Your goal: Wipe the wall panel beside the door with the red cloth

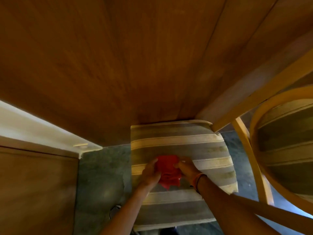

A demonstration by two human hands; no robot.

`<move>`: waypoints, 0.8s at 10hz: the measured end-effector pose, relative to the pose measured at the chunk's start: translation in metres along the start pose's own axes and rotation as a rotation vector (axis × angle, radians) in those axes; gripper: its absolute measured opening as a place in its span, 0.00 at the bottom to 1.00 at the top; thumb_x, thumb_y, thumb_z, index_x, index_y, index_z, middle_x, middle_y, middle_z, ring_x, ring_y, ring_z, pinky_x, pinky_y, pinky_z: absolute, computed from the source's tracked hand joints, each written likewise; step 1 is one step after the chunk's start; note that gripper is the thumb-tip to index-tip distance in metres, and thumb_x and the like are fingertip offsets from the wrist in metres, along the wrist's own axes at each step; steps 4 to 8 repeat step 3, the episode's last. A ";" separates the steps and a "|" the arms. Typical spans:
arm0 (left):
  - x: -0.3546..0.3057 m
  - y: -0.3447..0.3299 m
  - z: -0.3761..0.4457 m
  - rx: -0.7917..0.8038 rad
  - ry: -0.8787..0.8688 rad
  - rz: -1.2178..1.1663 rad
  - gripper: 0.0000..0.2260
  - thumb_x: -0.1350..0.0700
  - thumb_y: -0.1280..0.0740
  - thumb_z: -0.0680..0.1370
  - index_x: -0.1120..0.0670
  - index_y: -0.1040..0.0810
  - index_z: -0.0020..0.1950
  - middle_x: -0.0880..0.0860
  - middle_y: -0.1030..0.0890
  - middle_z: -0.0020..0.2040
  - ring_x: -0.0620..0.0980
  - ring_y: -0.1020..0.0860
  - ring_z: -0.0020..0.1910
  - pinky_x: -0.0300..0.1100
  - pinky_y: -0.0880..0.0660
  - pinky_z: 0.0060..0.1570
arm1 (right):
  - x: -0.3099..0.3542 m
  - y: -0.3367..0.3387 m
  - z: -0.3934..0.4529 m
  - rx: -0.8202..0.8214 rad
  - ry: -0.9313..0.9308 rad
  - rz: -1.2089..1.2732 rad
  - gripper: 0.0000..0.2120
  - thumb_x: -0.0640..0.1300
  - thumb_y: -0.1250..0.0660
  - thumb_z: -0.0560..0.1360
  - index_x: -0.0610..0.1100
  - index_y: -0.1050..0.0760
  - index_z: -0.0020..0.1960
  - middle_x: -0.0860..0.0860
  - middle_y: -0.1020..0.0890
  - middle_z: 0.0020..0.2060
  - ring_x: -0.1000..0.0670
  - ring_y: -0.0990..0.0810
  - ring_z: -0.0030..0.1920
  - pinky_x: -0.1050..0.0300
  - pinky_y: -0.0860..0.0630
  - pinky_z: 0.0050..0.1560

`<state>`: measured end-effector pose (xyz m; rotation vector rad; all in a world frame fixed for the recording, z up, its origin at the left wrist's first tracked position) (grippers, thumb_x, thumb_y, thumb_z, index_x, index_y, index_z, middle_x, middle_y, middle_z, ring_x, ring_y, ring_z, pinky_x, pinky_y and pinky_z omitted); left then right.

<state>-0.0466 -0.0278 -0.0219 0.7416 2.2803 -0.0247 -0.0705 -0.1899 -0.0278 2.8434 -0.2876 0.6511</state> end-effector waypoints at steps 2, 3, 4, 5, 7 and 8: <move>0.000 -0.001 -0.006 0.052 -0.053 0.115 0.22 0.61 0.37 0.80 0.52 0.33 0.75 0.58 0.35 0.75 0.57 0.34 0.75 0.55 0.32 0.72 | 0.000 0.001 0.001 0.033 0.071 -0.093 0.14 0.28 0.35 0.77 0.41 0.26 0.58 0.41 0.19 0.52 0.39 0.18 0.54 0.41 0.20 0.60; -0.018 0.011 -0.010 -0.002 -0.131 0.196 0.21 0.60 0.38 0.81 0.52 0.33 0.74 0.58 0.31 0.73 0.57 0.32 0.74 0.54 0.31 0.72 | 0.023 0.006 -0.014 -0.030 0.208 -0.213 0.12 0.30 0.33 0.76 0.43 0.25 0.57 0.39 0.18 0.60 0.50 0.18 0.47 0.61 0.18 0.46; -0.018 0.011 -0.010 -0.002 -0.131 0.196 0.21 0.60 0.38 0.81 0.52 0.33 0.74 0.58 0.31 0.73 0.57 0.32 0.74 0.54 0.31 0.72 | 0.023 0.006 -0.014 -0.030 0.208 -0.213 0.12 0.30 0.33 0.76 0.43 0.25 0.57 0.39 0.18 0.60 0.50 0.18 0.47 0.61 0.18 0.46; -0.018 0.011 -0.010 -0.002 -0.131 0.196 0.21 0.60 0.38 0.81 0.52 0.33 0.74 0.58 0.31 0.73 0.57 0.32 0.74 0.54 0.31 0.72 | 0.023 0.006 -0.014 -0.030 0.208 -0.213 0.12 0.30 0.33 0.76 0.43 0.25 0.57 0.39 0.18 0.60 0.50 0.18 0.47 0.61 0.18 0.46; -0.018 0.011 -0.010 -0.002 -0.131 0.196 0.21 0.60 0.38 0.81 0.52 0.33 0.74 0.58 0.31 0.73 0.57 0.32 0.74 0.54 0.31 0.72 | 0.023 0.006 -0.014 -0.030 0.208 -0.213 0.12 0.30 0.33 0.76 0.43 0.25 0.57 0.39 0.18 0.60 0.50 0.18 0.47 0.61 0.18 0.46; -0.018 0.011 -0.010 -0.002 -0.131 0.196 0.21 0.60 0.38 0.81 0.52 0.33 0.74 0.58 0.31 0.73 0.57 0.32 0.74 0.54 0.31 0.72 | 0.023 0.006 -0.014 -0.030 0.208 -0.213 0.12 0.30 0.33 0.76 0.43 0.25 0.57 0.39 0.18 0.60 0.50 0.18 0.47 0.61 0.18 0.46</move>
Point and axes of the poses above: each hand's wrist, its own z-axis towards the middle knuckle, its own y-axis out of the back of the hand, x = y × z, the point moved 2 cm from there along z, towards the middle knuckle
